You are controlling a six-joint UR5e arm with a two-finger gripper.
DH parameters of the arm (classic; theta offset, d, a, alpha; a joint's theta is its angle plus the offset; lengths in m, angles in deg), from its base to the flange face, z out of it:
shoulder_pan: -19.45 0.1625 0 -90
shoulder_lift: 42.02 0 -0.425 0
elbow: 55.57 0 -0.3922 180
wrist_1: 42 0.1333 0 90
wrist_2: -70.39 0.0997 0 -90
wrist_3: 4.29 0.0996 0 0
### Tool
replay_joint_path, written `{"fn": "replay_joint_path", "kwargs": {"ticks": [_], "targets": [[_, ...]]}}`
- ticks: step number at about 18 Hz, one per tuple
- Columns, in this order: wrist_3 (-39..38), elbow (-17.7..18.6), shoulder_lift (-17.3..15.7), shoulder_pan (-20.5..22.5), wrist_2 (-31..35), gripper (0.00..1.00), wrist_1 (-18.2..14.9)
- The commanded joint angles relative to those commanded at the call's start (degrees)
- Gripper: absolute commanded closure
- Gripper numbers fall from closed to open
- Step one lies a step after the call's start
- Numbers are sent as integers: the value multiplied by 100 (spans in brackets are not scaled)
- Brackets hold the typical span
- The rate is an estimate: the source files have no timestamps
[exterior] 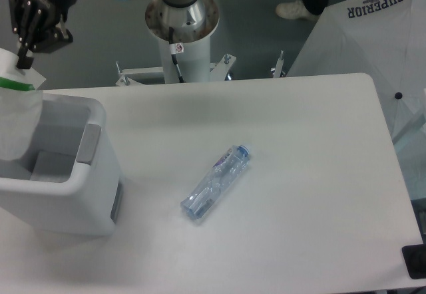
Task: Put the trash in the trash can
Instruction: 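Open the gripper to drop the bag into the bin, then move the open gripper over the clear water bottle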
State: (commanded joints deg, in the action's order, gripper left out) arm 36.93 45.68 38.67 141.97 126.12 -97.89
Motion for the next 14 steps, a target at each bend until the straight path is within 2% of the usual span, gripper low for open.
{"fn": "replay_joint_path", "kwargs": {"ticks": [2, 4, 10, 14], "targets": [[35, -9, 35, 0, 26, 51, 26], [27, -26, 44, 0, 44, 0, 26], [-17, -114, 36, 96, 44, 0, -9], [-44, -176, 53, 701, 35, 0, -9]]}}
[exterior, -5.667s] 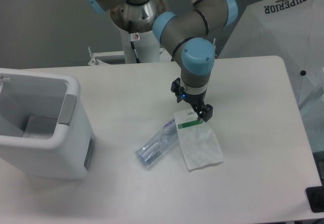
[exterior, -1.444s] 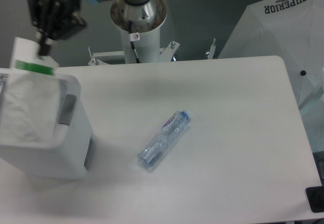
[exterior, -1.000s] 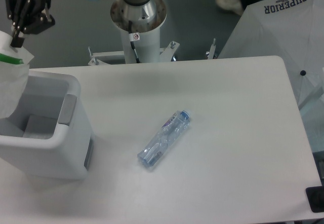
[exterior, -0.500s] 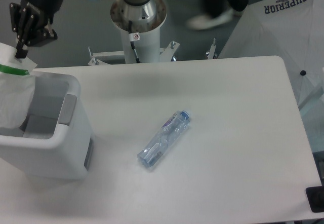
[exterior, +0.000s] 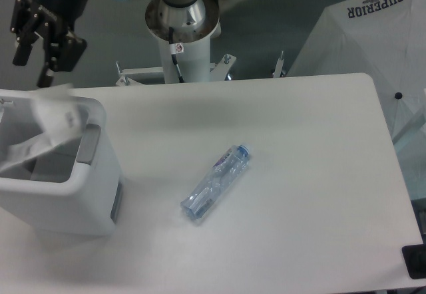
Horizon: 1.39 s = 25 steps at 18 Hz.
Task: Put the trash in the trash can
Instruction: 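Move the open gripper over the clear water bottle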
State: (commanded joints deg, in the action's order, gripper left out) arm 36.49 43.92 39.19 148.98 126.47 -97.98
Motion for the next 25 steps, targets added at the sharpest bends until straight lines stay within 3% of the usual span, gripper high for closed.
{"fn": "replay_joint_path", "kwargs": {"ticks": [5, 12, 15, 25], "targets": [[9, -114, 289, 791, -35, 0, 0], [44, -290, 1150, 1478, 9, 0, 0], [79, -308, 1528, 1531, 61, 0, 53], [202, -624, 2847, 1259, 1361, 0, -44]]}}
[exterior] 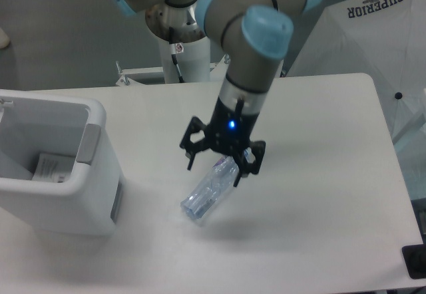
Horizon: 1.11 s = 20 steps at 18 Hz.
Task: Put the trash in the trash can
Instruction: 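Move the open gripper over the clear water bottle, then lower the gripper and close it around the water bottle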
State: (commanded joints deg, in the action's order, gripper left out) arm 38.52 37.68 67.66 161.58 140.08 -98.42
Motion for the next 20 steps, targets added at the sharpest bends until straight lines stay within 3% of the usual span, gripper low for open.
{"fn": "replay_joint_path", "kwargs": {"ticks": [7, 11, 16, 20], "targets": [[9, -9, 212, -176, 265, 0, -44], [0, -44, 290, -325, 519, 0, -360], [0, -290, 730, -712, 1283, 0, -404], [0, -264, 862, -906, 1495, 0, -405]]}}
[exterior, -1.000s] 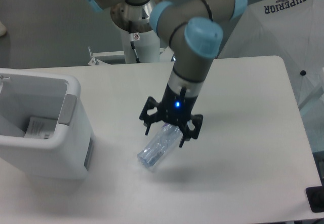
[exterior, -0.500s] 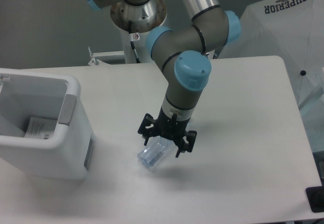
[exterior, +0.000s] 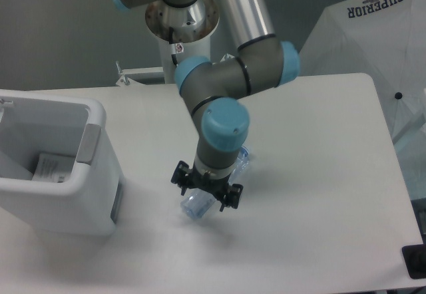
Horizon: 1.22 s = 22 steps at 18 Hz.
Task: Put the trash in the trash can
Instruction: 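Lower the gripper and close it around the water bottle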
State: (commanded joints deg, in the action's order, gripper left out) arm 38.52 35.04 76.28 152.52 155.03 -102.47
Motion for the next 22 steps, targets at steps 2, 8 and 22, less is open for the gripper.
{"fn": "replay_joint_path", "kwargs": {"ticks": [2, 8, 22], "targets": [[0, 9, 18, 0, 132, 0, 17], [9, -35, 254, -185, 651, 0, 26], [9, -114, 607, -519, 1415, 33, -9]]}}
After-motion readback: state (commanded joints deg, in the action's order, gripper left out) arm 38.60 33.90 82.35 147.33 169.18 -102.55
